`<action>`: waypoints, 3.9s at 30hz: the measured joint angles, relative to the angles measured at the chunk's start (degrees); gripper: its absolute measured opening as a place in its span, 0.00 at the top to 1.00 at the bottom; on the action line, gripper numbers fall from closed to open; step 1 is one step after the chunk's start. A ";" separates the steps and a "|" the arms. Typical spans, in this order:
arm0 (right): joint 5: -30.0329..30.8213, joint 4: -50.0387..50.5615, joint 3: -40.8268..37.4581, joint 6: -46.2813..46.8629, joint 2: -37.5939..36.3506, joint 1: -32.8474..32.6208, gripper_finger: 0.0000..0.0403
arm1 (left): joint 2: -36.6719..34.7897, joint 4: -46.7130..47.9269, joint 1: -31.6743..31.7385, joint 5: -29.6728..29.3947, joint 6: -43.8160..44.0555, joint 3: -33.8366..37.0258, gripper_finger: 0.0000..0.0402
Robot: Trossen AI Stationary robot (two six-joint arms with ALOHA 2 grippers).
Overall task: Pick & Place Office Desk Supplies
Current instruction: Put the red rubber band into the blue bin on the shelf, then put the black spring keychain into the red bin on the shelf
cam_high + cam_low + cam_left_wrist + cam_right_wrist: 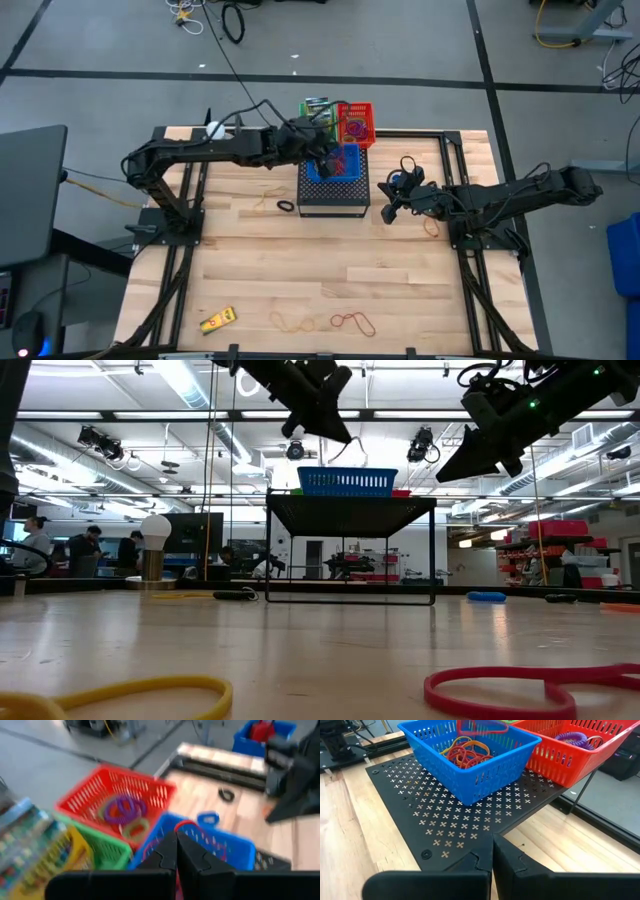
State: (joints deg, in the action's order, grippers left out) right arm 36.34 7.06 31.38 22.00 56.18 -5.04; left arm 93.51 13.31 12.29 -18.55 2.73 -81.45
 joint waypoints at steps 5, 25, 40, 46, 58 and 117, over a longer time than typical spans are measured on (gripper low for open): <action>0.00 -0.01 0.00 0.06 0.00 0.02 0.98 | 0.09 3.29 0.08 2.64 5.26 0.04 0.99; -1.08 0.01 0.00 3.29 0.00 0.00 0.98 | -0.41 13.23 4.41 8.52 17.88 -4.11 0.68; -5.78 2.10 0.24 11.84 -1.86 0.28 0.98 | -21.76 -1.63 -11.02 -5.98 18.02 22.93 0.98; -6.61 26.17 6.19 26.07 -5.96 4.43 0.98 | -30.53 -22.02 -18.92 -11.87 20.06 38.46 0.98; -22.40 46.17 4.18 39.67 -2.50 34.25 0.94 | -33.11 -37.56 -21.22 -19.03 27.25 54.12 0.98; -22.83 30.47 31.96 12.39 7.97 40.40 0.98 | -33.05 -37.44 -22.30 -20.48 25.42 54.35 0.98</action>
State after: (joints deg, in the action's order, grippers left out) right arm 13.51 37.53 63.33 34.39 64.15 35.36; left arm 60.47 -24.13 -10.01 -39.03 28.15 -27.09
